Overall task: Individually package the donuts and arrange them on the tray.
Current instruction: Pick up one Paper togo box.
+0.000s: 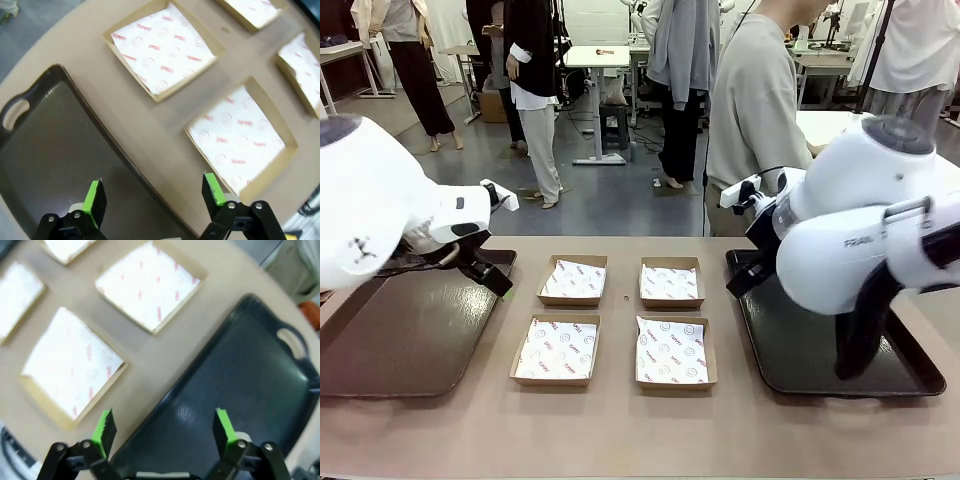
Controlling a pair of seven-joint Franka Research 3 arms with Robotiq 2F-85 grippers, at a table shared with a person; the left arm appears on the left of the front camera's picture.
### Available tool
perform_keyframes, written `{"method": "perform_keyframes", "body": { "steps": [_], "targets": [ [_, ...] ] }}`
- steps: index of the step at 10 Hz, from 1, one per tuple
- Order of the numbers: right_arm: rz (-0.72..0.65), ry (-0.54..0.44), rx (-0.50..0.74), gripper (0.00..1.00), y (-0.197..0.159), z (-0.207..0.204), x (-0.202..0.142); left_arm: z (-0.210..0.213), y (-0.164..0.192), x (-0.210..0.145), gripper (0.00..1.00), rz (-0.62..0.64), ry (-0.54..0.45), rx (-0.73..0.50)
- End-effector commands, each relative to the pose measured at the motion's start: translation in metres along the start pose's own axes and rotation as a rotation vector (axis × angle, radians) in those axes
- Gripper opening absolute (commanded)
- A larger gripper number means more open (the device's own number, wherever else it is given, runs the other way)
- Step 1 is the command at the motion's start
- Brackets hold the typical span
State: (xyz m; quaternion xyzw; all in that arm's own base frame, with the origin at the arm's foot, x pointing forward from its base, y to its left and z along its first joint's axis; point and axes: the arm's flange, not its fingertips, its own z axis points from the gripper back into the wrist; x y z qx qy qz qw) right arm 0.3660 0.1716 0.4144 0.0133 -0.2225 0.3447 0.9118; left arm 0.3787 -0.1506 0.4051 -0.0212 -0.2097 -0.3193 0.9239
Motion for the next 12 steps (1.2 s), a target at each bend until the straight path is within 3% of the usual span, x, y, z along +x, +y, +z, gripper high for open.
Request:
{"method": "perform_keyframes", "body": {
  "steps": [1, 4, 5, 6, 7, 10, 11, 12],
  "targets": [
    [-0.006, 0.098, 0.016, 1.00, 0.030, 0.050, -0.107, 0.043, -0.022, -0.099, 1.00, -0.014, 0.108, -0.092],
    [-0.040, 0.240, 0.078, 1.00, 0.049, 0.067, -0.151, 0.067, -0.031, -0.139, 1.00, -0.004, 0.189, -0.154],
    [-0.044, 0.236, 0.070, 1.00, 0.044, 0.065, -0.154, 0.066, -0.029, -0.144, 1.00, 0.019, 0.180, -0.150],
    [-0.009, 0.224, 0.061, 1.00, 0.013, 0.082, -0.041, 0.057, -0.022, -0.139, 1.00, 0.039, 0.122, -0.040],
    [-0.009, 0.224, 0.061, 1.00, 0.013, 0.082, -0.041, 0.089, -0.007, -0.048, 1.00, 0.004, 0.214, -0.147],
    [-0.010, 0.238, 0.062, 1.00, 0.015, 0.093, -0.047, 0.097, -0.001, -0.049, 1.00, 0.022, 0.199, -0.127],
    [-0.195, 0.084, 0.375, 1.00, 0.000, 0.097, -0.053, 0.101, 0.006, -0.046, 1.00, 0.129, 0.103, -0.414],
    [-0.372, -0.051, 0.609, 1.00, -0.021, 0.102, -0.068, 0.109, 0.020, -0.049, 1.00, 0.264, -0.001, -0.665]
  ]
}}
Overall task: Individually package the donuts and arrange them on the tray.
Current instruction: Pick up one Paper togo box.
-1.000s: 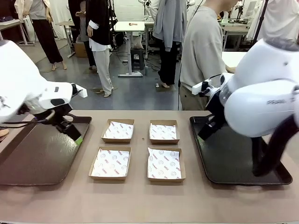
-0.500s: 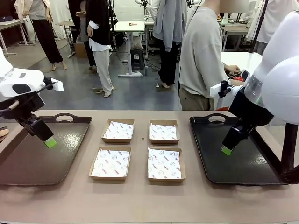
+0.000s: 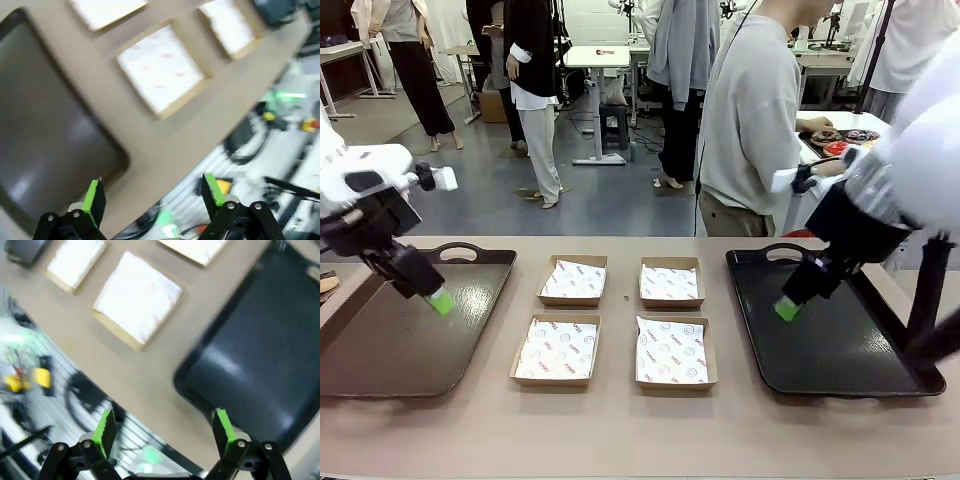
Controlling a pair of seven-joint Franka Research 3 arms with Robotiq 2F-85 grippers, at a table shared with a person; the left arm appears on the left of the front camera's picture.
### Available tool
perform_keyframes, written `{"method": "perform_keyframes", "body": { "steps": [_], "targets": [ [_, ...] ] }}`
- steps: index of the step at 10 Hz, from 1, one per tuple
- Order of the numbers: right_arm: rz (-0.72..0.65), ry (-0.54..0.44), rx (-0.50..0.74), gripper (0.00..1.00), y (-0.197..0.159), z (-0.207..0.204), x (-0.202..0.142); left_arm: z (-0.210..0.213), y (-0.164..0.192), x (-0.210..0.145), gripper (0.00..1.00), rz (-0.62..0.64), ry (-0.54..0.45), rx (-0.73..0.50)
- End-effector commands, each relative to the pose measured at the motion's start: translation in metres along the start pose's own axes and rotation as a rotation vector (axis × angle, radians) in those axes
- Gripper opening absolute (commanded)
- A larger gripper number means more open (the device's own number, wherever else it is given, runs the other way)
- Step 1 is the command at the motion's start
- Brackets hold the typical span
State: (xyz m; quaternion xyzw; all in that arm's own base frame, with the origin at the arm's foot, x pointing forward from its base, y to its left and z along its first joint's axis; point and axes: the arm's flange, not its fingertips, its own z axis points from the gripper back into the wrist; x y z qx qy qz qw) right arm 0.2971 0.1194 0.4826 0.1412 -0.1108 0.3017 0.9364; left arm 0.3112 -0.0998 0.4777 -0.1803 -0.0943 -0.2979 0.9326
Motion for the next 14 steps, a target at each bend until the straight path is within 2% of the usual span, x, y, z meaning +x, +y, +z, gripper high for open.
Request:
{"method": "perform_keyframes", "body": {
  "steps": [1, 2, 3, 4, 6, 9, 11, 14],
  "targets": [
    [-0.300, -0.302, 0.515, 1.00, -0.039, 0.015, -0.032, 0.023, 0.020, -0.005, 1.00, 0.184, -0.188, -0.533],
    [-0.388, -0.437, 0.647, 1.00, -0.063, 0.023, -0.051, 0.032, 0.031, -0.011, 1.00, 0.232, -0.254, -0.701],
    [-0.454, -0.546, 0.742, 1.00, -0.083, 0.028, -0.071, 0.036, 0.045, -0.018, 1.00, 0.309, -0.319, -0.788],
    [-0.512, -0.615, 0.786, 1.00, -0.101, 0.030, -0.095, 0.036, 0.067, -0.031, 1.00, 0.411, -0.395, -0.853],
    [-0.597, -0.688, 0.889, 1.00, -0.133, 0.034, -0.137, 0.033, 0.100, -0.056, 1.00, 0.529, -0.461, -0.960],
    [-0.645, -0.699, 0.978, 1.00, -0.169, 0.028, -0.186, 0.036, 0.137, -0.094, 1.00, 0.619, -0.490, -1.028],
    [-0.663, -0.629, 0.993, 1.00, -0.183, 0.025, -0.210, 0.040, 0.155, -0.115, 1.00, 0.674, -0.504, -1.018],
    [-0.695, -0.541, 0.961, 1.00, -0.192, 0.025, -0.227, 0.036, 0.173, -0.132, 1.00, 0.730, -0.455, -0.957]
  ]
}}
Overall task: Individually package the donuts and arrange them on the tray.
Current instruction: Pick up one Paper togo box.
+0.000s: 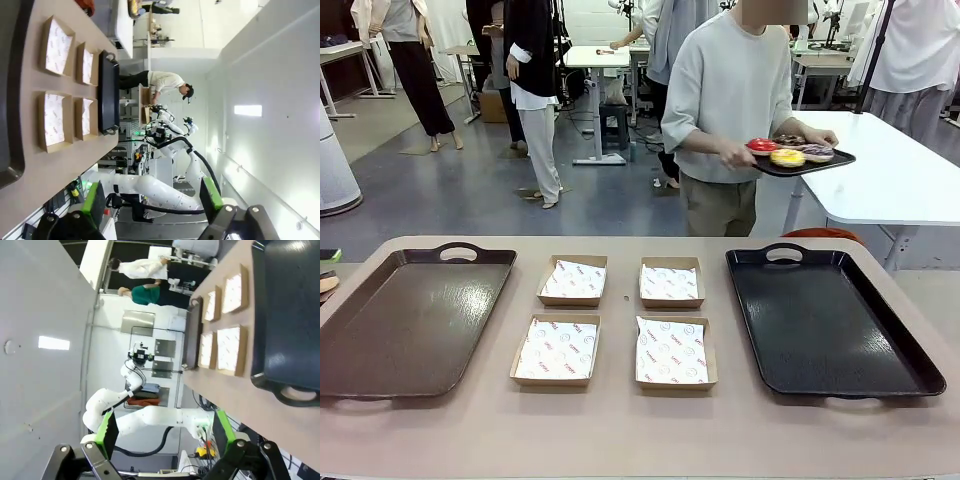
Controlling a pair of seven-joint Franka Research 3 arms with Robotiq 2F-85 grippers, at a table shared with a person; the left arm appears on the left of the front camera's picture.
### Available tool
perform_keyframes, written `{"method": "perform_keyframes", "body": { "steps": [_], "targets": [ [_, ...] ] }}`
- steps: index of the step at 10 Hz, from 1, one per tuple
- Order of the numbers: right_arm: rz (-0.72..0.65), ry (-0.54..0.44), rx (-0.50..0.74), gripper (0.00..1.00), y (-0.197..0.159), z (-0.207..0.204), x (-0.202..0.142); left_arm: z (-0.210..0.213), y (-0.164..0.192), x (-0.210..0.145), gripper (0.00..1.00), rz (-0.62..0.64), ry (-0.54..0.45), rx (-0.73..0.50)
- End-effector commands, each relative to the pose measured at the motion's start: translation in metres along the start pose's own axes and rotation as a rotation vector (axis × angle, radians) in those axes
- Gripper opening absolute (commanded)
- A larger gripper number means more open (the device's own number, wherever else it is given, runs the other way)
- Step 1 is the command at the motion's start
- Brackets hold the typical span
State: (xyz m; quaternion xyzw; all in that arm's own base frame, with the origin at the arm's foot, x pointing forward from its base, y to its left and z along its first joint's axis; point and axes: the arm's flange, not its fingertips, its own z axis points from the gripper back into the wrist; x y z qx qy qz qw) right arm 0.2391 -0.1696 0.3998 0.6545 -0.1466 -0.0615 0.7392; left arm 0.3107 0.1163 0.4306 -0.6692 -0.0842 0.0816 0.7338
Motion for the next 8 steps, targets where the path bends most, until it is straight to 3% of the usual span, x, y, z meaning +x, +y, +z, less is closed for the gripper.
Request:
{"method": "perform_keyframes", "body": {
  "steps": [1, 4, 5, 6, 8],
  "targets": [
    [0.014, 0.012, -0.037, 1.00, 0.004, -0.004, -0.013, 0.002, 0.012, -0.005, 1.00, -0.001, 0.026, 0.065],
    [0.004, 0.023, -0.033, 1.00, 0.007, -0.004, -0.012, 0.015, 0.022, -0.009, 1.00, 0.001, 0.003, 0.131],
    [0.058, -0.005, -0.075, 1.00, 0.018, -0.022, -0.008, 0.008, 0.014, -0.012, 1.00, -0.054, 0.012, 0.146],
    [-0.003, 0.008, -0.035, 1.00, 0.002, 0.003, -0.004, 0.011, 0.020, -0.005, 1.00, 0.033, 0.017, 0.101],
    [-0.003, 0.008, -0.035, 1.00, 0.002, 0.003, -0.004, 0.011, 0.020, -0.005, 1.00, 0.033, 0.017, 0.101]
  ]
}}
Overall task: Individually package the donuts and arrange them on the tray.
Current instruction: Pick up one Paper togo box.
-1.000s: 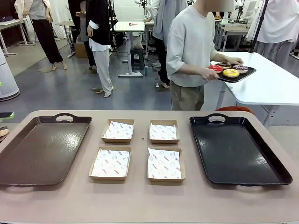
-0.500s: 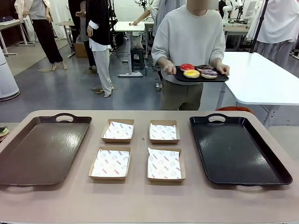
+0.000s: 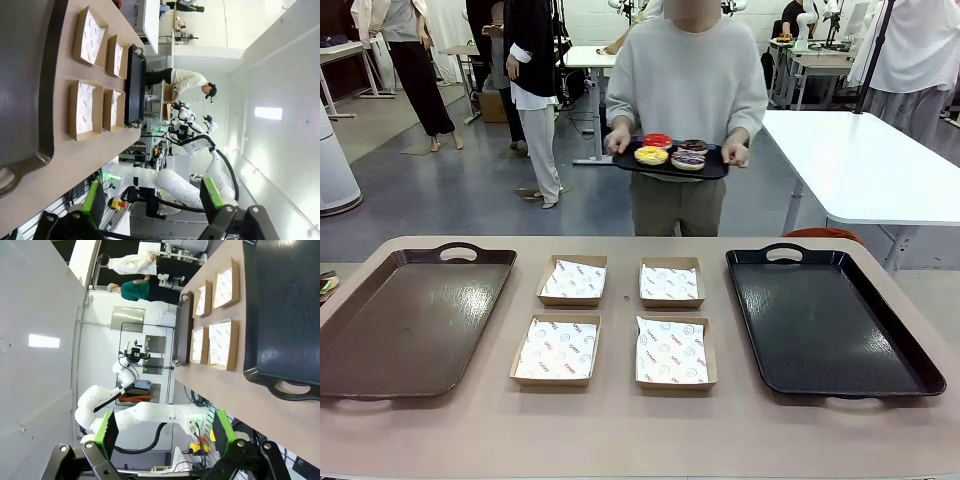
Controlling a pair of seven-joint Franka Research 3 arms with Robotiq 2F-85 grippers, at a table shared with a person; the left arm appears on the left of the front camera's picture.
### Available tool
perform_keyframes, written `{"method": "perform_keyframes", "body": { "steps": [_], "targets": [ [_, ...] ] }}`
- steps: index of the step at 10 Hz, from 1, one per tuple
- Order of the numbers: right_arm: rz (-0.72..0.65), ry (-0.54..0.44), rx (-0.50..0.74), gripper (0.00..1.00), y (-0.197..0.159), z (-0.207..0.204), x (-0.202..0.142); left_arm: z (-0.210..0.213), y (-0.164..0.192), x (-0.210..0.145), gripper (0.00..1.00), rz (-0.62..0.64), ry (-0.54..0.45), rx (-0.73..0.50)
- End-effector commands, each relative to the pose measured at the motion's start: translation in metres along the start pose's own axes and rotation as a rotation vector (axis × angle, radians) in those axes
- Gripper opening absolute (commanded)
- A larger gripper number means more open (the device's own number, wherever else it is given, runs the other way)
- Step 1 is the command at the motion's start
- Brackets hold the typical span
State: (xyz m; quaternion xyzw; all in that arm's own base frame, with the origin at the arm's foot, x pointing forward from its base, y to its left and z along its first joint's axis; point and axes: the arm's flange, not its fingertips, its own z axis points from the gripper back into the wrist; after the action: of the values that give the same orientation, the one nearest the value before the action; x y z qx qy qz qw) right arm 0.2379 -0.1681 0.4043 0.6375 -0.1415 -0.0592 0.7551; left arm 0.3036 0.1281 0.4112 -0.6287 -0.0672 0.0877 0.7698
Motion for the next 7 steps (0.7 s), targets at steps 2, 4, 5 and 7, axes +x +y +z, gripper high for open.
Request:
{"method": "perform_keyframes", "body": {
  "steps": [2, 4, 5, 7],
  "targets": [
    [-0.007, -0.005, 0.011, 1.00, -0.0029, 0.0030, -0.0029, -0.0003, -0.0007, -0.0002, 1.00, 0.014, 0.002, -0.011],
    [-0.007, -0.005, 0.011, 1.00, -0.0029, 0.0030, -0.0029, -0.0003, -0.0007, -0.0002, 1.00, 0.014, 0.002, -0.011],
    [-0.007, -0.005, 0.011, 1.00, -0.0029, 0.0030, -0.0029, -0.0003, -0.0007, -0.0002, 1.00, 0.014, 0.002, -0.011],
    [-0.007, -0.005, 0.011, 1.00, -0.0029, 0.0030, -0.0029, -0.0003, -0.0007, -0.0002, 1.00, 0.014, 0.002, -0.011]
  ]
}}
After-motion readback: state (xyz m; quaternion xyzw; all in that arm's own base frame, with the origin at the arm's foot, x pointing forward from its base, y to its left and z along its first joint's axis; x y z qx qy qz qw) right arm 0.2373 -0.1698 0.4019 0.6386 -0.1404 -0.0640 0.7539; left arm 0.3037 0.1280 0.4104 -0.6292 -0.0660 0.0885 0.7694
